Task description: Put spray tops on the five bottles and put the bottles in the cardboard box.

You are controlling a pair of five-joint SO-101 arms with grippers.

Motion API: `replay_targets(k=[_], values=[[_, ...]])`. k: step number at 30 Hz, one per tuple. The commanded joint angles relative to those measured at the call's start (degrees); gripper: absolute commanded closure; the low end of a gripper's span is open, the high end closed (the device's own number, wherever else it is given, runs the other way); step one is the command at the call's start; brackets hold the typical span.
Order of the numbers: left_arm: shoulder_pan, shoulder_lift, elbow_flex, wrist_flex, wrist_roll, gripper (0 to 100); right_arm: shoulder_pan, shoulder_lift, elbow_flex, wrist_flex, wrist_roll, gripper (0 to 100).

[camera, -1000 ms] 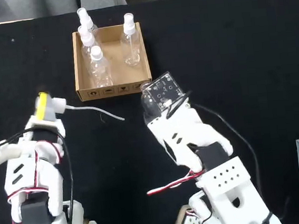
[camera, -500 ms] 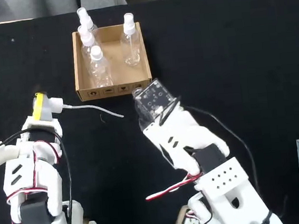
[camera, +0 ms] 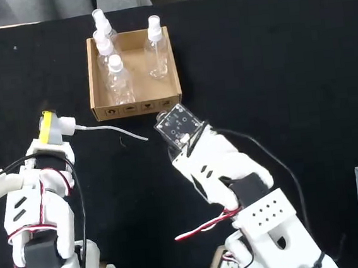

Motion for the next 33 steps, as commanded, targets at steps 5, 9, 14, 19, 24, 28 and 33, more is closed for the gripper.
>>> replay_targets(k=[5, 9, 14, 19, 24, 28, 33], values=[[-0.57, -0.88, -1.01, -1.49, 0.53, 97, -1.49, -2.42, 0.84, -1.76, 7.21, 89.6], [-0.57, -0.88, -1.01, -1.49, 0.53, 97, -4.31, -2.42, 1.27, -1.76, 7.56, 89.6], [-0.57, -0.88, -1.01, -1.49, 0.53, 97, -7.38, -2.42, 2.42, -1.67, 7.56, 89.6], [-0.57, -0.88, -1.01, -1.49, 0.53, 97, -7.38, -2.42, 2.42, -1.67, 7.56, 89.6], [-0.57, -0.88, -1.01, -1.49, 0.44, 97, -7.65, -2.42, 2.95, -3.52, 7.56, 89.6], [-0.57, -0.88, -1.01, -1.49, 0.44, 97, -7.65, -2.42, 5.32, -7.74, 7.65, 89.6], [-0.57, -0.88, -1.01, -1.49, 0.26, 97, -7.65, -2.42, 6.46, -9.76, 7.65, 89.6]])
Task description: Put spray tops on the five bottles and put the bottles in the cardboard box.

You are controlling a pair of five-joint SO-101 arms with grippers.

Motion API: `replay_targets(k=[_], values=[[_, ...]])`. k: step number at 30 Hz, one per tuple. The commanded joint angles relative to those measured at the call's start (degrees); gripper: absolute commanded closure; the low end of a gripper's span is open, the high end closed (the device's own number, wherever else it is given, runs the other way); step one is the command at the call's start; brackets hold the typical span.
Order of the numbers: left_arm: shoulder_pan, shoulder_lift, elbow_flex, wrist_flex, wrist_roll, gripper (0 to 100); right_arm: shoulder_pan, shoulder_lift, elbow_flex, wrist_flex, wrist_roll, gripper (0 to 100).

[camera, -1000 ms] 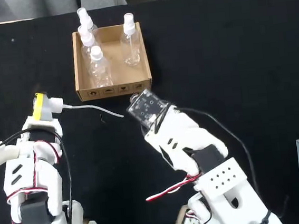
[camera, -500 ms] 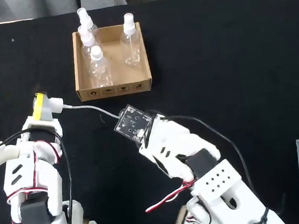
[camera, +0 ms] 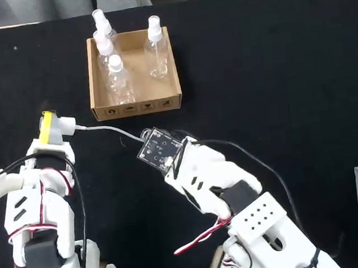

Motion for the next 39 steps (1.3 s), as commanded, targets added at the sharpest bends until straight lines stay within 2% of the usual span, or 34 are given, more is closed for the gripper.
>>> replay_targets(k=[1, 12, 16, 21, 27, 39], values=[[-0.4, -0.88, -1.01, -1.49, 0.26, 97, -1.32, -2.33, -0.48, -2.11, 0.62, 89.6], [-0.4, -0.88, -0.48, -1.49, 0.44, 97, -1.41, -2.33, -0.57, -2.11, 0.7, 89.6], [-0.57, -0.88, -0.57, -1.49, 0.53, 97, -1.41, -2.33, -0.48, -2.11, 4.48, 89.6], [-0.75, -0.88, -1.63, -1.41, 0.44, 97, -1.41, -2.33, -0.48, -2.11, 5.36, 89.6], [-5.85, -0.88, -3.38, -1.41, 0.62, 97, -1.41, -2.33, -0.4, -2.11, 5.36, 89.6], [-5.93, -0.97, -5.41, -1.41, 0.44, 97, -1.32, -2.07, -0.4, -2.2, 5.36, 89.6]])
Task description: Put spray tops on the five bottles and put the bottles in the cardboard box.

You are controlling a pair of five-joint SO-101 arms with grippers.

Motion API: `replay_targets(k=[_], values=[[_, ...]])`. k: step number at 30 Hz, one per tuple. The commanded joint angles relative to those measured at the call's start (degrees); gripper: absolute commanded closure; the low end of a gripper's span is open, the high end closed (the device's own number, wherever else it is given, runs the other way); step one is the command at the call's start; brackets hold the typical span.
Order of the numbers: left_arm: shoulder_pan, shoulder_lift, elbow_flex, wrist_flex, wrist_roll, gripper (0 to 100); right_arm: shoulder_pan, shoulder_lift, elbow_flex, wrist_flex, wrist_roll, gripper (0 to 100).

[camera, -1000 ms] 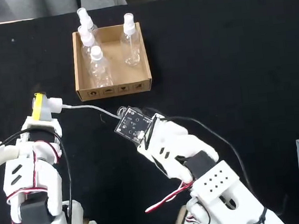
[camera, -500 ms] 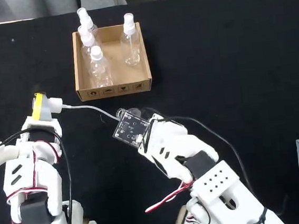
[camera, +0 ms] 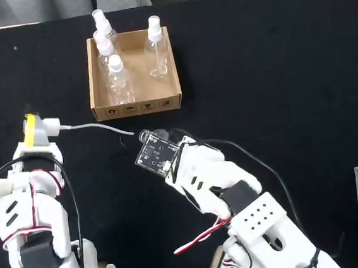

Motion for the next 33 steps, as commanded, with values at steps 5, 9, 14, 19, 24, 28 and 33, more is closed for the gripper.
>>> replay_targets(k=[5, 9, 14, 19, 24, 28, 33], values=[[1.19, -0.88, -4.62, -1.49, 0.26, 97, -1.41, -2.07, -0.4, -1.85, 0.88, 89.6], [5.32, -0.88, -4.26, -1.41, 0.18, 97, -1.41, -1.98, -0.4, -1.85, 0.88, 89.6], [6.64, -0.88, -4.0, -1.05, 0.09, 97, -1.41, -1.98, -0.4, -1.85, 0.88, 89.6], [6.73, -0.88, -2.15, -1.49, 0.09, 97, -1.41, -2.15, -0.4, -1.85, 0.7, 89.7], [7.78, -0.79, -1.19, -1.49, 0.0, 97, -1.41, -2.33, -0.4, -1.85, 0.44, 89.9], [11.82, -0.79, -0.04, -1.49, -2.99, 97, -1.41, -2.33, -0.4, -1.85, 0.35, 89.9], [14.46, -0.79, 1.45, -1.49, -3.52, 97, -1.41, -2.33, -0.4, -1.85, 0.35, 89.9]])
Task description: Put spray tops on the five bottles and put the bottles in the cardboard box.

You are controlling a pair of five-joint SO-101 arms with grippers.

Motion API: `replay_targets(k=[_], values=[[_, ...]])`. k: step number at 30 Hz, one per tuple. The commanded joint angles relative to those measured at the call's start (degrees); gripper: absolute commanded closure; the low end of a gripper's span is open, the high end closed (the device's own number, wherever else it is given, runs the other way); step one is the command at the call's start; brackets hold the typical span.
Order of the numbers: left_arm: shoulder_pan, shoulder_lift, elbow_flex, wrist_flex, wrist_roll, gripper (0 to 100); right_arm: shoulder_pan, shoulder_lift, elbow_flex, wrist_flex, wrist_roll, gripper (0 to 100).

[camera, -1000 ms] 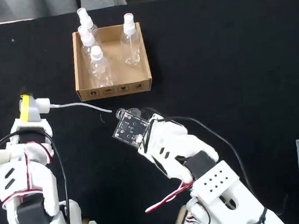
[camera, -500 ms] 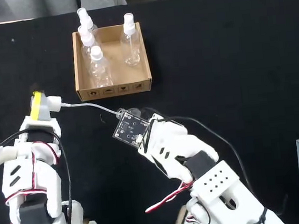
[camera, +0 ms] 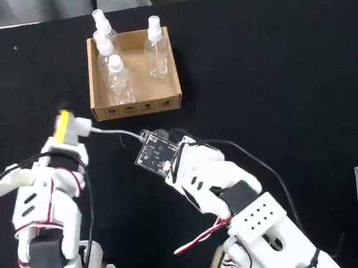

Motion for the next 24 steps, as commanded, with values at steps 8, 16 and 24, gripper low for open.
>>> replay_targets(k=[8, 16, 24], values=[[6.02, -0.62, 1.19, -2.37, -4.31, 97, -1.41, -2.33, -0.4, -1.85, 0.35, 89.9], [7.25, -0.62, 10.68, -16.09, -10.81, 97, -1.41, -2.33, -0.57, -1.85, 0.35, 89.9], [9.45, -0.62, 11.82, -17.32, -10.9, 97, -1.23, -2.33, -0.66, -2.37, 0.35, 89.9]])
